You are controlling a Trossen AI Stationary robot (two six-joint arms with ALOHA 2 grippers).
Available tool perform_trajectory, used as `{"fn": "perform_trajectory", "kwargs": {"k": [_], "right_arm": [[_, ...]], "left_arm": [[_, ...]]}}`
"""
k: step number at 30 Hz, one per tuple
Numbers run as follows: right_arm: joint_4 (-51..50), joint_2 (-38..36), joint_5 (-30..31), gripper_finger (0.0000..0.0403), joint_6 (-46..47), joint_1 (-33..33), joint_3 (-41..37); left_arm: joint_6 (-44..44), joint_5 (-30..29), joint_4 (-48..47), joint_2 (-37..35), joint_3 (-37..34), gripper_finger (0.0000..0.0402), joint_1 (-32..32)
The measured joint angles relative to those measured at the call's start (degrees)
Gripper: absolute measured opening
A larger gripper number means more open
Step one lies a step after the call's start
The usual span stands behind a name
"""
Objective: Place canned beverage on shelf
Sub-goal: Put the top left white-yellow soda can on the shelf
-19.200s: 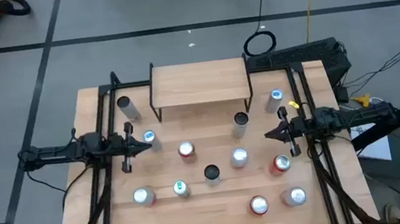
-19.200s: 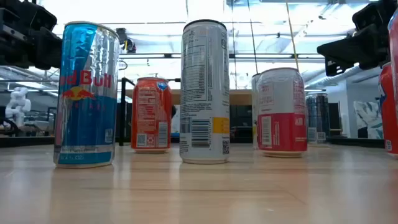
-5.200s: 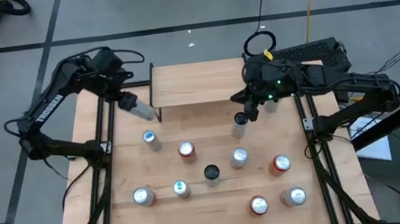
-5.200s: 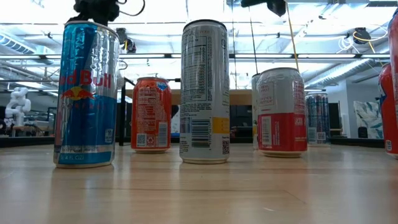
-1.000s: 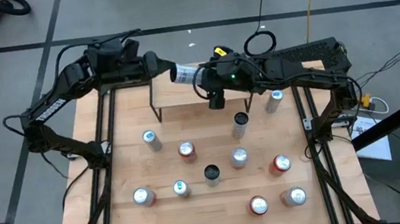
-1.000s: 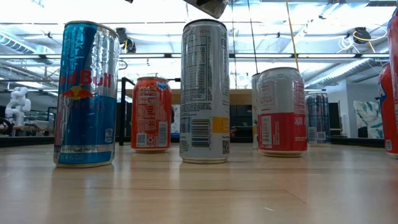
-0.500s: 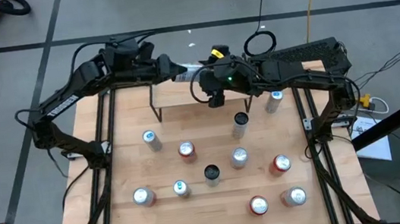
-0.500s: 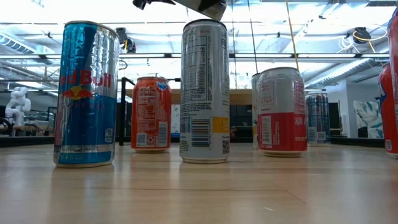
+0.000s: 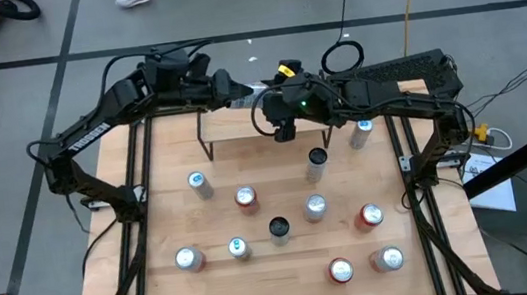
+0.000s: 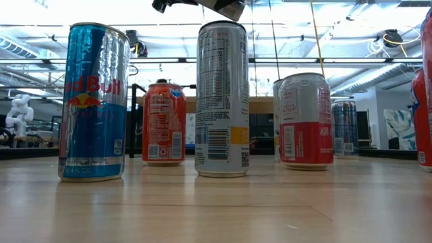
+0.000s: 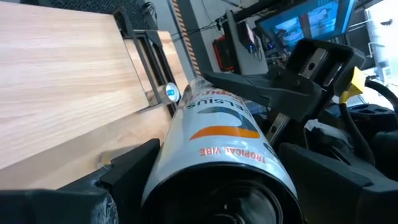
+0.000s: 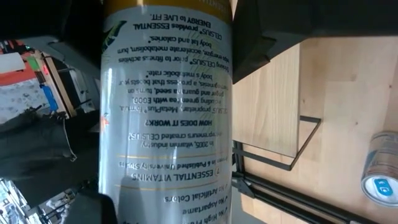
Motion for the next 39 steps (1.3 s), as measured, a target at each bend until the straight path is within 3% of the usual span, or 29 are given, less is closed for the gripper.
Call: {"fn": "perform_trajectory", "kwargs": {"k": [17, 28, 39], "right_arm": [[-0.75, 0.00, 1.28, 0.0233, 0.17, 0.02, 0.02], [-1.07, 0.00, 1.36, 0.0234, 0.69, 0.00, 0.02], [-1.10, -0.84, -9.19, 0.0312, 12.76, -0.11, 0.02]], "left_arm": [[0.27, 0.76, 0.00, -0.15, 0.00, 0.0329, 0.11], [1.41, 0.98, -0.31, -0.16, 0.00, 0.0249, 0.11], [4.75, 4.00, -0.18, -0.24, -0.01, 0.0250, 0.11]]}}
